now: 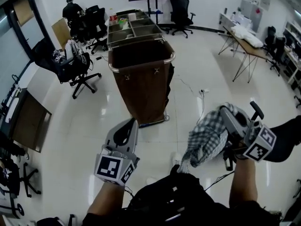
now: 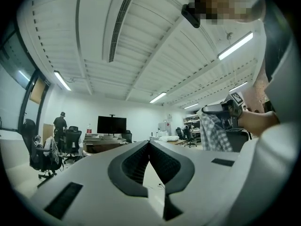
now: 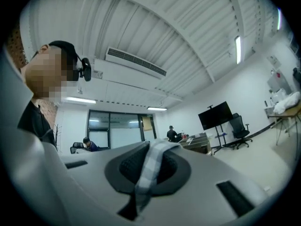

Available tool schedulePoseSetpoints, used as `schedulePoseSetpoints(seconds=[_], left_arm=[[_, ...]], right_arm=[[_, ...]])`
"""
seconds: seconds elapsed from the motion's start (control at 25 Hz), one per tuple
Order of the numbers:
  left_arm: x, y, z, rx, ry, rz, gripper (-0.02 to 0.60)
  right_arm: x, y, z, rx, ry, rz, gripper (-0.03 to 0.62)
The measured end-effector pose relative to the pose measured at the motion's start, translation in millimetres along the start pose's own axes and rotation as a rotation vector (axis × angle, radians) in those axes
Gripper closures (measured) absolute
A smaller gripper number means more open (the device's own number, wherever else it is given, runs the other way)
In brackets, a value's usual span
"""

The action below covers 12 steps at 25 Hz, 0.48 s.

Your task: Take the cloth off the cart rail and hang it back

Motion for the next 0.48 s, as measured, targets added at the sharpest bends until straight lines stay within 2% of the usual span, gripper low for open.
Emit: schedulePoseSetpoints(seconds=[0.16,0.48], left_arm=[[-3.7,1.8,3.9,0.001,-0.013,-0.008,0.581],[-10.2,-4.3,4.7,-0.007,-0.009,-0.04,0.581]], right_arm=[[18.5,-7.4,10.9,-0.037,-0.067,-0.004,0.576],[47.9,-10.9,22.6,-0.037,-0.082,-0.059,0.576]])
Point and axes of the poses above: the fingertips, and each gripper's own axes: x forward along the fingers, y to its right, z out of its underside, the point moved 9 cm from there along -x, backward along the fingers, and after that the axes turned 3 degrees about -y, right-handed, at the moved point
